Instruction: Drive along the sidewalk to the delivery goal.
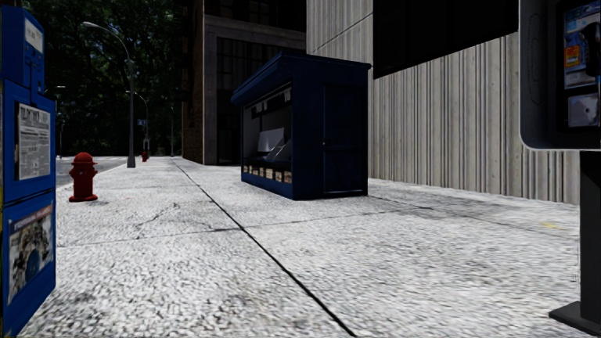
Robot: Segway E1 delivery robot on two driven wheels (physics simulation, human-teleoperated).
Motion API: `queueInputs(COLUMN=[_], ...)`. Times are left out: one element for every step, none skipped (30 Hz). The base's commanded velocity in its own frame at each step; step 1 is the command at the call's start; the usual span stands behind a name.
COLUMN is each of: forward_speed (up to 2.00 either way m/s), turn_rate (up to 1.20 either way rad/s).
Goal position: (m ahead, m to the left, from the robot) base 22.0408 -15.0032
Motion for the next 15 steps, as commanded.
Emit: queueInputs(forward_speed=[2.0, 2.0, 2.0, 2.0, 2.0, 2.0, 2.0, 2.0, 2.0, 2.0, 2.0, 2.0, 2.0, 2.0, 2.0], turn_rate=[0.19, 0.29, 0.33, 0.33, 0.35, 0.37, 0.39, 0.39, 0.42, 0.44, 0.45, 0.46, 0.46, 0.46, 0.46])
